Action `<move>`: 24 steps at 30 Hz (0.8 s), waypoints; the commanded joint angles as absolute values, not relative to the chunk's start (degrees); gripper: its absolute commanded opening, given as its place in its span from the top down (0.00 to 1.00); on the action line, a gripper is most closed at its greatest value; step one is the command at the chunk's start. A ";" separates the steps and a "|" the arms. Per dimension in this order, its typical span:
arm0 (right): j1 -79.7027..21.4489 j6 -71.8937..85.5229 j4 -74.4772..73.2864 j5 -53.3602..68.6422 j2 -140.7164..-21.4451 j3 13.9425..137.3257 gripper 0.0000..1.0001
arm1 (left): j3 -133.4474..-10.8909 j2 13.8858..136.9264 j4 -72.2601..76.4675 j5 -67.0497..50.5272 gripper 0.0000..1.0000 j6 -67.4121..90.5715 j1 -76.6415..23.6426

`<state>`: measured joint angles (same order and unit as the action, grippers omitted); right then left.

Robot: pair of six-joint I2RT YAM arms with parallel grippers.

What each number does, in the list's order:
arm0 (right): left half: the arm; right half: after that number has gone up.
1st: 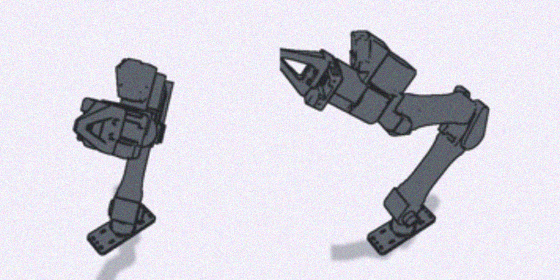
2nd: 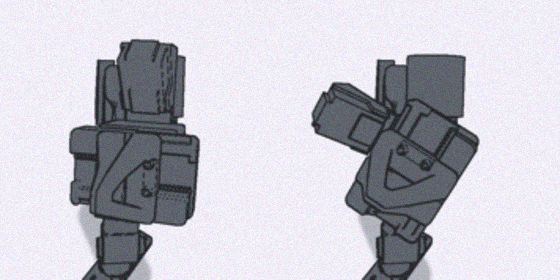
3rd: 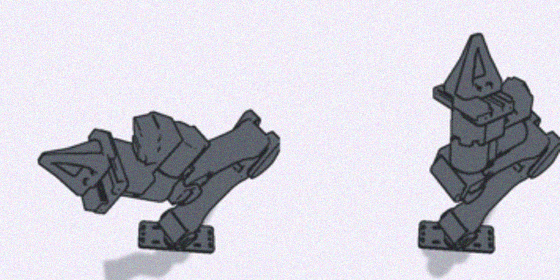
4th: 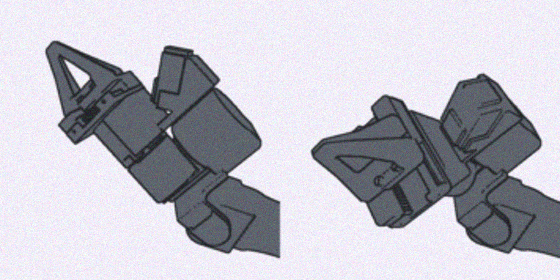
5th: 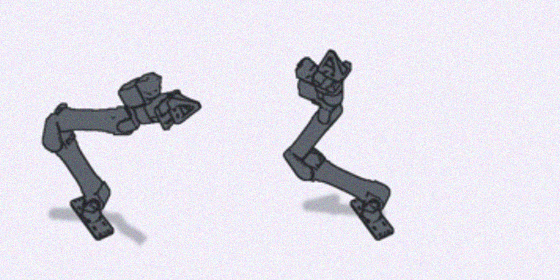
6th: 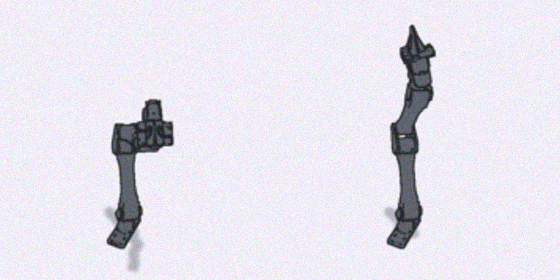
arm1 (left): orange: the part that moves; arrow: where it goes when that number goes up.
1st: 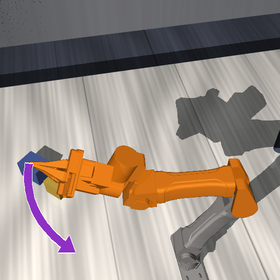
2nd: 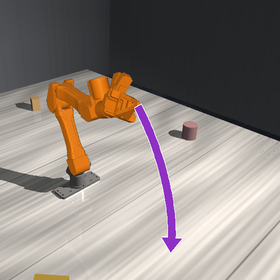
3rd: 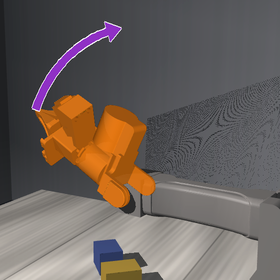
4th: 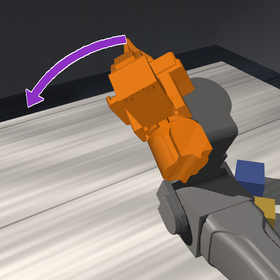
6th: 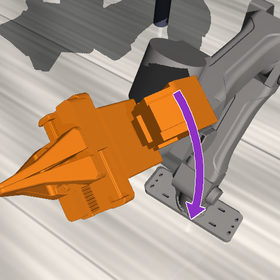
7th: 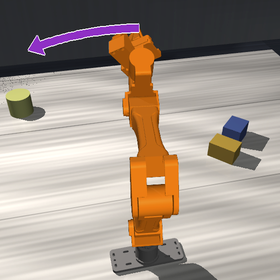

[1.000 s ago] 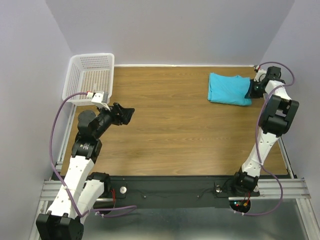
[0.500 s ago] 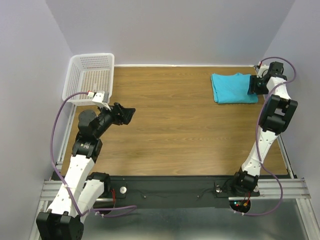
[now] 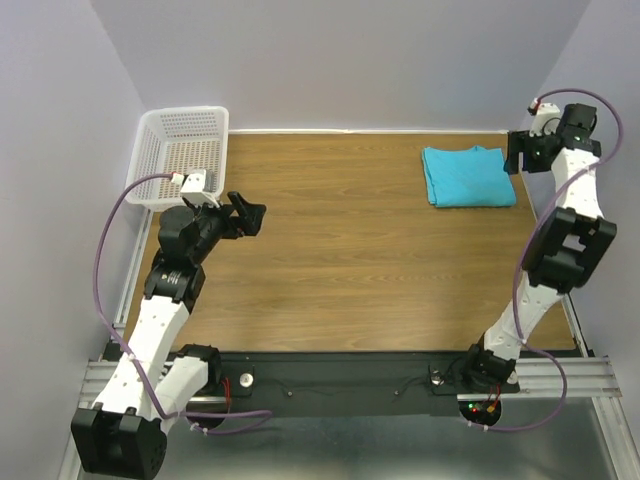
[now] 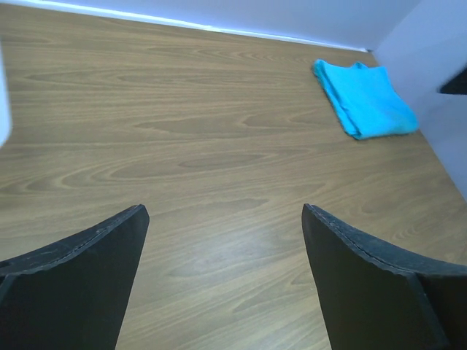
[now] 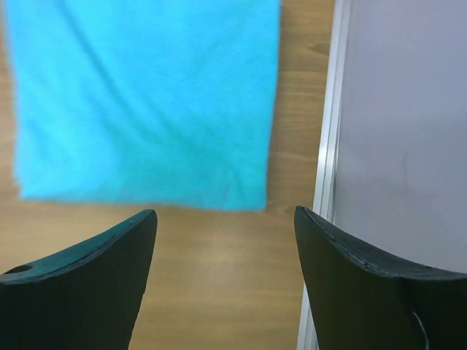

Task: Fold and stack the t-shirts
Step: Neatly place the folded tshirt to the corner

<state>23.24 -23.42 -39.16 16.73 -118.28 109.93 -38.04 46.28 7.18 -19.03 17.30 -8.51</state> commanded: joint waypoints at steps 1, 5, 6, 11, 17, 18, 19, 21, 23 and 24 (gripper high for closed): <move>23.64 -27.07 -40.08 22.84 -104.99 103.20 0.17 | -42.97 46.93 4.67 -9.86 0.01 17.67 -7.91; 23.64 -27.77 -39.55 25.66 -93.98 92.75 0.07 | -44.12 45.62 4.66 -10.81 0.01 15.56 -7.82; 23.64 -27.16 -39.20 26.27 -91.52 90.72 0.00 | -44.47 45.35 4.40 -10.72 0.01 15.12 -7.82; 23.64 -20.94 -34.11 24.36 -76.68 76.94 0.00 | -46.31 44.65 -1.74 -3.35 0.01 11.43 -7.82; 23.64 -14.16 -29.89 21.98 -65.93 68.30 0.00 | -44.56 39.39 -5.80 -0.53 0.01 9.67 -7.82; 23.64 -11.54 -29.36 21.28 -64.61 66.12 0.00 | -43.78 38.59 -5.97 -0.53 0.01 9.75 -7.82; 23.64 -9.77 -28.40 19.53 -62.95 65.22 0.00 | -43.51 37.10 -6.32 -0.44 0.01 9.76 -7.82; 23.64 -6.44 -27.78 18.38 -61.10 63.12 0.00 | -43.16 35.95 -7.03 -0.53 0.01 10.02 -7.82; 23.64 -4.58 -27.25 16.62 -59.95 61.53 0.00 | -43.07 34.99 -7.56 -0.53 0.01 10.19 -7.82; 23.73 -3.09 -26.99 16.35 -59.68 61.09 0.00 | -43.07 34.72 -7.65 -0.53 0.01 10.20 -7.82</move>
